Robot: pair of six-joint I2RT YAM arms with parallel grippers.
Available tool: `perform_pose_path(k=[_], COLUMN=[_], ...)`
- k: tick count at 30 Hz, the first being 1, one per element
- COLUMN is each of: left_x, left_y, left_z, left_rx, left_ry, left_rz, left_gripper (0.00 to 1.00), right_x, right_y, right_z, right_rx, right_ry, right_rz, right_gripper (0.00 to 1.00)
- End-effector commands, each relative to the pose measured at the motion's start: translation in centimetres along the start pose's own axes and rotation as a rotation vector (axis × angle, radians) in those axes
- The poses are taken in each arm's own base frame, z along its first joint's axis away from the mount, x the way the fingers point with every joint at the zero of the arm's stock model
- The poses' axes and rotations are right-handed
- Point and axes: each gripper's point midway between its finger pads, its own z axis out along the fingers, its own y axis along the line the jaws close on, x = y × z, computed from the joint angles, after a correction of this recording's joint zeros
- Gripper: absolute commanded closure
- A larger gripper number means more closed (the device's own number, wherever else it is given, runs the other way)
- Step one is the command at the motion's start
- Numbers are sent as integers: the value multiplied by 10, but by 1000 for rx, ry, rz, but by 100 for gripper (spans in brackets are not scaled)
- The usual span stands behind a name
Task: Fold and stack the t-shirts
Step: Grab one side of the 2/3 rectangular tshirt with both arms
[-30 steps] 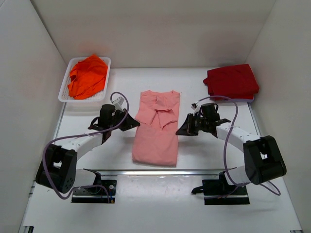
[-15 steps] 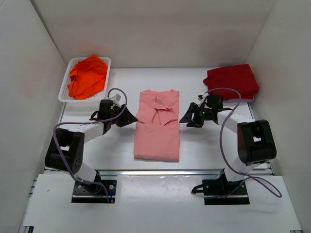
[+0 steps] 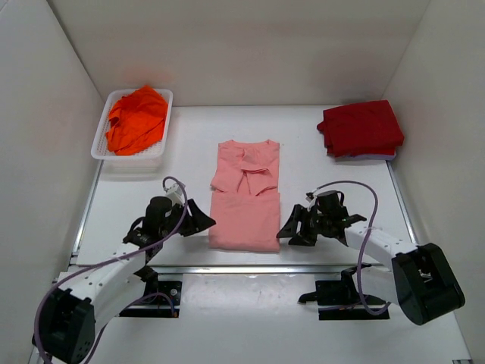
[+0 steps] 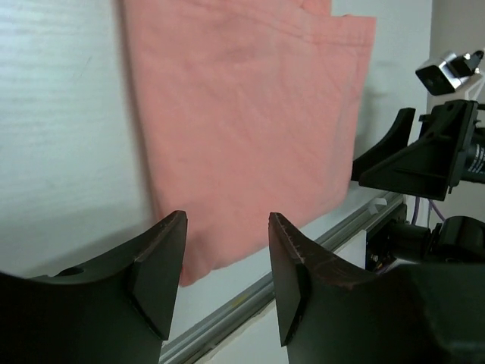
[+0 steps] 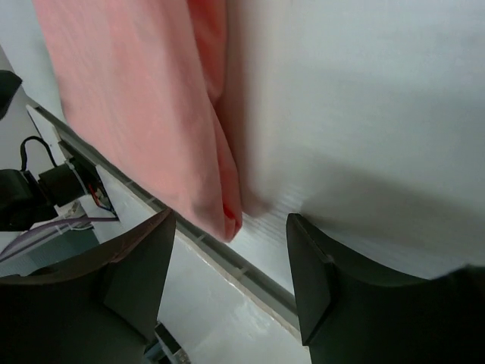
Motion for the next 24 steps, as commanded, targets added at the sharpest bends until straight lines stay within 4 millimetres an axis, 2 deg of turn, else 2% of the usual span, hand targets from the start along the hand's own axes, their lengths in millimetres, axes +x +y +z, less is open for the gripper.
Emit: perform_pose_path(k=[1, 4, 5, 15, 24], left_x=[10, 24, 32, 59, 78], left_y=[15, 14, 15, 19, 21], left_z=[-5, -3, -3, -6, 1], left_rx=[-55, -43, -42, -45, -56], left_ry=[-12, 31, 50, 111, 169], left_rz=[-82, -94, -98, -175, -195], left_gripper=[42, 43, 44, 46, 46], right_x=[-2, 9, 11, 39, 36], right_y=[15, 12, 17, 5, 10], right_z=[1, 2, 2, 8, 18], right_rx=[-56, -57, -67, -57, -48], right_ry=[-45, -29, -24, 35, 51], right_rz=[32, 47, 43, 77, 60], right_gripper=[43, 43, 43, 44, 47])
